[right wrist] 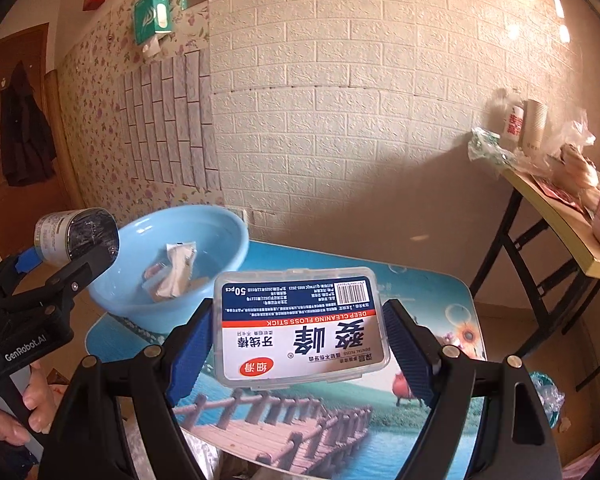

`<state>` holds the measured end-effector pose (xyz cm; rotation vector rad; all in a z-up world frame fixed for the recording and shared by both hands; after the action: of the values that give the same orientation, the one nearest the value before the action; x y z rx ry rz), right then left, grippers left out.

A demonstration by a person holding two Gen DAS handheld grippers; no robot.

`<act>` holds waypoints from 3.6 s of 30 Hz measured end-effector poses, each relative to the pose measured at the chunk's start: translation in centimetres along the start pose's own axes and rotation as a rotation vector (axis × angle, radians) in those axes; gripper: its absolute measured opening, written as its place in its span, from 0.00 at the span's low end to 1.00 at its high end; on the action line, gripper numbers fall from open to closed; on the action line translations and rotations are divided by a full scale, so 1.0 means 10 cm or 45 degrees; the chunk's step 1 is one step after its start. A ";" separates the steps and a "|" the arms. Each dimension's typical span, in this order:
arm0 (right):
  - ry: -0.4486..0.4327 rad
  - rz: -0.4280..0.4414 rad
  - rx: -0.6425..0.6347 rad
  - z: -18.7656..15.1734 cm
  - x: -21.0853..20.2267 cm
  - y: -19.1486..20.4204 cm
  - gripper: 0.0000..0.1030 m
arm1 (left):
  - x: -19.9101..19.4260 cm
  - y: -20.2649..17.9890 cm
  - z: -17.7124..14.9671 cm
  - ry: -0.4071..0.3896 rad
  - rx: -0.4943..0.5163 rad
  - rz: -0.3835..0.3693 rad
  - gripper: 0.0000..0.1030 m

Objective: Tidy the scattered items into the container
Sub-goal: 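Carry the can and floss-stick box with both grippers over the blue basin, then open both grippers to drop the can and floss-stick box into the basin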

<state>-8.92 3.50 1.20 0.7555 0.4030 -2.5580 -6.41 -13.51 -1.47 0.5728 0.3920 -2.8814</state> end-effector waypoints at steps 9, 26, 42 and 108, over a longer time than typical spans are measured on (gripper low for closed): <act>-0.043 0.061 -0.101 0.38 0.19 0.31 0.81 | 0.20 0.41 0.32 0.021 -0.044 0.046 0.95; -0.027 0.148 -0.227 0.71 0.70 0.79 0.81 | 0.57 0.75 0.37 0.055 -0.013 0.112 0.95; -0.004 0.180 -0.277 0.81 1.00 1.01 0.81 | 0.73 0.88 0.42 0.073 0.036 0.112 0.95; 0.044 0.282 -0.157 0.59 1.29 1.06 0.96 | 0.89 1.08 0.10 0.249 -0.063 0.077 1.00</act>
<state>-16.13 -12.12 -2.93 0.7556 0.4565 -2.2952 -12.45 -25.18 -6.45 0.8459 0.4642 -2.7583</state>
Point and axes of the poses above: each gripper's, at about its wrist camera, not at the fingertips, and x roughly the way its jaws point, y to its left, z to its top, the point moved 8 cm from there along x, roughly the way its jaws point, and after that the axes turned 11 degrees about -x, right-handed, at the moved point
